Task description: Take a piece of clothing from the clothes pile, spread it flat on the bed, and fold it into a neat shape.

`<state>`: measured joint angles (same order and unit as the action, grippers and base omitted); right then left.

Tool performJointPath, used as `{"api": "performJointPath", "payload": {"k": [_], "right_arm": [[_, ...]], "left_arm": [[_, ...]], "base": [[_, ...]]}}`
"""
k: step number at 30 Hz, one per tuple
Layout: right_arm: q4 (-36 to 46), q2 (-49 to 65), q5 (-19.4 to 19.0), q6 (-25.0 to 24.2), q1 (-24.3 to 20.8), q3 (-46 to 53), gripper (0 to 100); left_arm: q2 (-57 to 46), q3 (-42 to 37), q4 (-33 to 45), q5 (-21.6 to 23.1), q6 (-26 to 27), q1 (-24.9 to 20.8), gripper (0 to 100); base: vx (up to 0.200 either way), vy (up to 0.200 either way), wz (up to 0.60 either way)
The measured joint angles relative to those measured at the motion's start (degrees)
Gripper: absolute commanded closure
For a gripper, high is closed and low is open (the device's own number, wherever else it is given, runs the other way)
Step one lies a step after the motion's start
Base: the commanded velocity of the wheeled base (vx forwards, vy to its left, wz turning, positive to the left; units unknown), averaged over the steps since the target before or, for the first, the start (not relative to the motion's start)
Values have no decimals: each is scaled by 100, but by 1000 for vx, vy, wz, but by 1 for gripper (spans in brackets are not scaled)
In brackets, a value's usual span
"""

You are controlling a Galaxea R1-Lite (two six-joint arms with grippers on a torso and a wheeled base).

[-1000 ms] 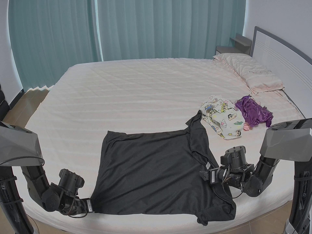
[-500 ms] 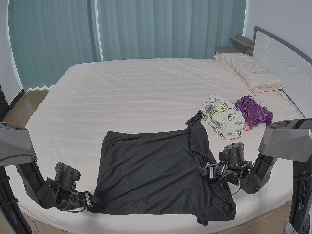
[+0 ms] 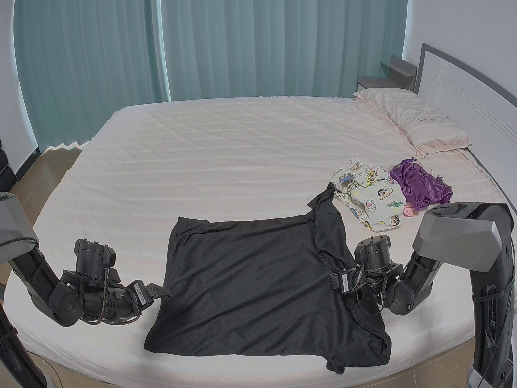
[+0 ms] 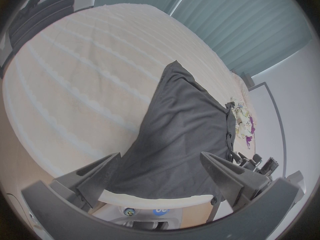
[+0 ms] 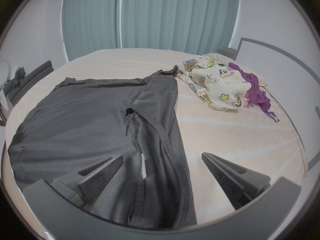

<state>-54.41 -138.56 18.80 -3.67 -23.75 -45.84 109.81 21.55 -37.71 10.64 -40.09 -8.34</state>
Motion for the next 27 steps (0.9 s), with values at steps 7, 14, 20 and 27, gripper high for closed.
{"api": "performJointPath", "payload": {"k": [7,14,20,27], "right_arm": [[5,-293,205,263,151,-402,0],[-63,-483,217,367,460,-553,0],[-266,-458,154,354,744,-505,0],[-356,-278,-51,277,1076,-210,0]], "left_arm": [[325,74,-463,33,-173,-122,0],[774,24,-940,-200,-375,-354,0],[1163,20,-1167,-695,-372,-629,0],[1491,-56,-1441,-1057,-367,-891,0]], "base": [[0,0,0],[0,0,0],[0,0,0],[0,0,0]]}}
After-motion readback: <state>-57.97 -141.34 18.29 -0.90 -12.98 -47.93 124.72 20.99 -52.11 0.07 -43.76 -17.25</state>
